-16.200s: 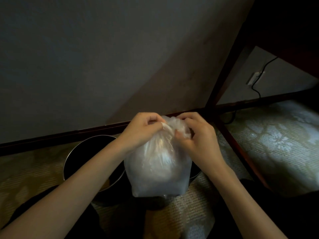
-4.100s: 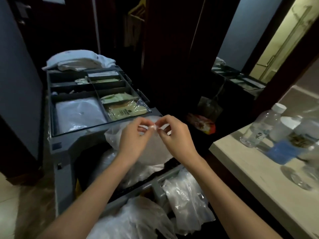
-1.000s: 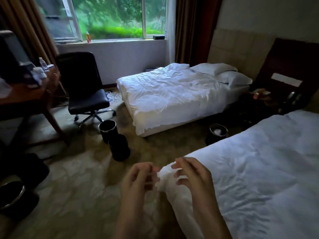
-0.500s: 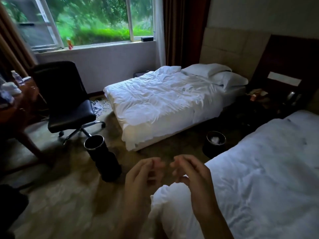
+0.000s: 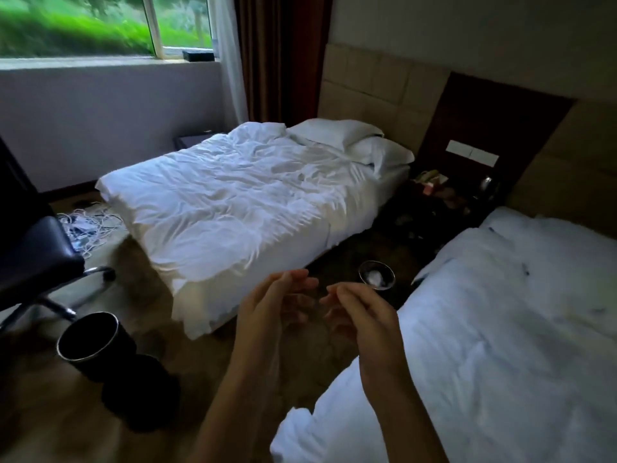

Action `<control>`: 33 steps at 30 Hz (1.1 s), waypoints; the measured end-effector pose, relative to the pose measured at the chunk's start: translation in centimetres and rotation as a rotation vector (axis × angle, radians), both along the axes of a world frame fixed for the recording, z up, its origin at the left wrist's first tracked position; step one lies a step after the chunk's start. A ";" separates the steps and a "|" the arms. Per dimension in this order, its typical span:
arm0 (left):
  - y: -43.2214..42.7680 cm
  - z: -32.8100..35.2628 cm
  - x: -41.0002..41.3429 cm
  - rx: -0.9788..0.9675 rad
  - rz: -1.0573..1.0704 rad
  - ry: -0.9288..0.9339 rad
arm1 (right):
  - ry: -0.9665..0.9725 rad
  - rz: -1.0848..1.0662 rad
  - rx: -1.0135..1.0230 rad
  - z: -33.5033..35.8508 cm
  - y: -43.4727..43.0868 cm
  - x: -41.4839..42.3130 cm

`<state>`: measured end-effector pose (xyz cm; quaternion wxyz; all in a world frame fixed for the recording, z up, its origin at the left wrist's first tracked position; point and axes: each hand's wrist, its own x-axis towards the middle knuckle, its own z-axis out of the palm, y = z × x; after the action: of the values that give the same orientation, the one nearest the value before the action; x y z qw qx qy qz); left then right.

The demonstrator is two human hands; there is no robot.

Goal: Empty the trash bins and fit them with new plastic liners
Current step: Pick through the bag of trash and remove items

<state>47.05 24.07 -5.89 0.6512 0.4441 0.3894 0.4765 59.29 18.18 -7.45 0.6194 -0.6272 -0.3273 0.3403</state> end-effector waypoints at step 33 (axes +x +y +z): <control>44.9 -4.0 20.7 -0.157 -0.212 0.130 | 0.218 -0.149 -0.003 -2.3 45.2 20.6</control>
<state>67.75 69.00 -9.91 0.7041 0.4602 0.4178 0.3435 79.94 63.40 -9.74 0.6739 -0.6100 -0.2102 0.3600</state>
